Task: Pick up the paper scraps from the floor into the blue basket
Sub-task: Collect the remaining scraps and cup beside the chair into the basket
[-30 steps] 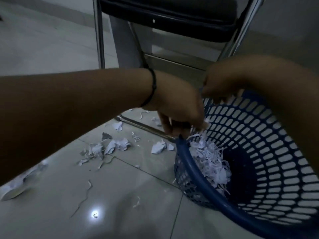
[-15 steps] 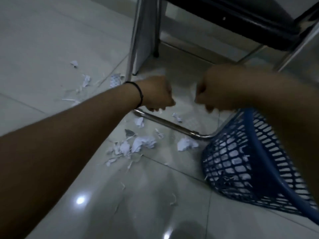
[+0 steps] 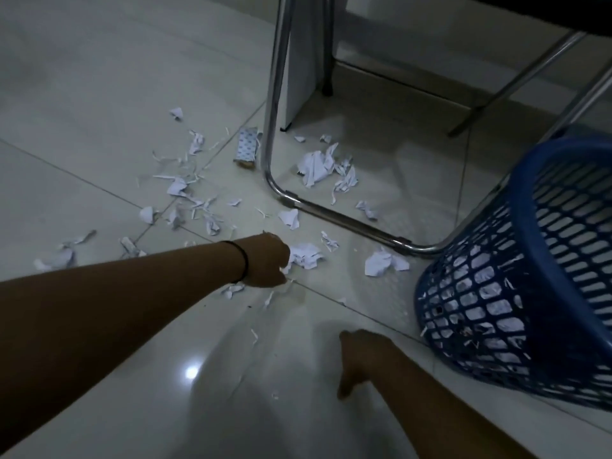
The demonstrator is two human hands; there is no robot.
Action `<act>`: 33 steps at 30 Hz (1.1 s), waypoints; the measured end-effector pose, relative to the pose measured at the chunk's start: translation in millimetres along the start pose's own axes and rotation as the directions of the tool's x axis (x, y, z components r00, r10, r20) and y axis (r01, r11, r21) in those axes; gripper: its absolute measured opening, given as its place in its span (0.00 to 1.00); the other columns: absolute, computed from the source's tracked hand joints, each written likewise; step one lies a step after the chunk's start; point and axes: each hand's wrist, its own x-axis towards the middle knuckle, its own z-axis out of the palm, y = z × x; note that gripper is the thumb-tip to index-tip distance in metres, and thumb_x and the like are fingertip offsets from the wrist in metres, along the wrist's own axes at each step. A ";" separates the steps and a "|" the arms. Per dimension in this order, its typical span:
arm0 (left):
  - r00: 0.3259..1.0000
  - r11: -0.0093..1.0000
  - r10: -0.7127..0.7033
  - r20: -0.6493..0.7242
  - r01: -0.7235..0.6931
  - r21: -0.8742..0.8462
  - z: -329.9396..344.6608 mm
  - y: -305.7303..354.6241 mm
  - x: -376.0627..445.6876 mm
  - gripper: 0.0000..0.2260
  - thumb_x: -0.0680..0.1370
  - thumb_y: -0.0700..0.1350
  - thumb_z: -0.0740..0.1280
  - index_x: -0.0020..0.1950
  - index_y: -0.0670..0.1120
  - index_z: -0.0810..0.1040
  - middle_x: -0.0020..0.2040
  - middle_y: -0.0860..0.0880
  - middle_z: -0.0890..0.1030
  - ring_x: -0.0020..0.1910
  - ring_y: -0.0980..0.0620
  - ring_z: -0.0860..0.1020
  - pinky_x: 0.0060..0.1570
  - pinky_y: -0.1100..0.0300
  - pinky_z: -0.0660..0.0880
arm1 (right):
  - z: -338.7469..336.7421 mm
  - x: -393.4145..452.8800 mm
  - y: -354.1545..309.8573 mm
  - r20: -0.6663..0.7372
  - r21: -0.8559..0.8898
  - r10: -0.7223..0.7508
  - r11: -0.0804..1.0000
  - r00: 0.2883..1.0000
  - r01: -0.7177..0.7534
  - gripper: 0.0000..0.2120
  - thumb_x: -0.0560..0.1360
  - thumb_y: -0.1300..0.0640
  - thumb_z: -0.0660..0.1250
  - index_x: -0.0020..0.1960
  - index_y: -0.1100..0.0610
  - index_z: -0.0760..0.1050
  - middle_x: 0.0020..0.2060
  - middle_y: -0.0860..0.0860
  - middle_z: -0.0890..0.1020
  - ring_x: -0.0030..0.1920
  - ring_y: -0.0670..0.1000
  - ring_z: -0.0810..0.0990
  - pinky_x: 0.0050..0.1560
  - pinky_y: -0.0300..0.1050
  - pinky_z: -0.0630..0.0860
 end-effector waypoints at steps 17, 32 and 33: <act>0.951 0.948 -0.296 -0.083 0.282 -0.147 28.9 0.2 42.9 0.31 0.72 0.51 0.67 0.71 0.48 0.59 0.69 0.42 0.61 0.66 0.40 0.68 0.62 0.47 0.70 | -52.7 39.2 54.9 -0.683 0.604 0.414 0.784 0.602 0.146 0.11 0.76 0.59 0.56 0.55 0.62 0.71 0.55 0.60 0.74 0.54 0.60 0.75 0.47 0.46 0.71; 0.982 0.986 -0.166 -0.086 0.168 0.021 55.7 -10.4 82.2 0.37 0.74 0.58 0.64 0.76 0.58 0.46 0.77 0.45 0.48 0.74 0.40 0.52 0.66 0.39 0.63 | -45.8 101.9 76.1 -0.662 0.665 0.558 0.746 0.501 0.047 0.37 0.72 0.41 0.64 0.71 0.62 0.57 0.67 0.60 0.66 0.67 0.58 0.65 0.66 0.53 0.66; 0.982 0.985 -0.158 -0.102 0.163 0.046 59.0 -8.8 84.7 0.34 0.75 0.57 0.64 0.75 0.57 0.49 0.75 0.44 0.52 0.72 0.39 0.55 0.64 0.41 0.66 | -44.1 103.1 75.9 -0.675 0.642 0.540 0.766 0.502 0.039 0.32 0.74 0.43 0.64 0.69 0.62 0.60 0.66 0.60 0.67 0.65 0.58 0.67 0.65 0.52 0.67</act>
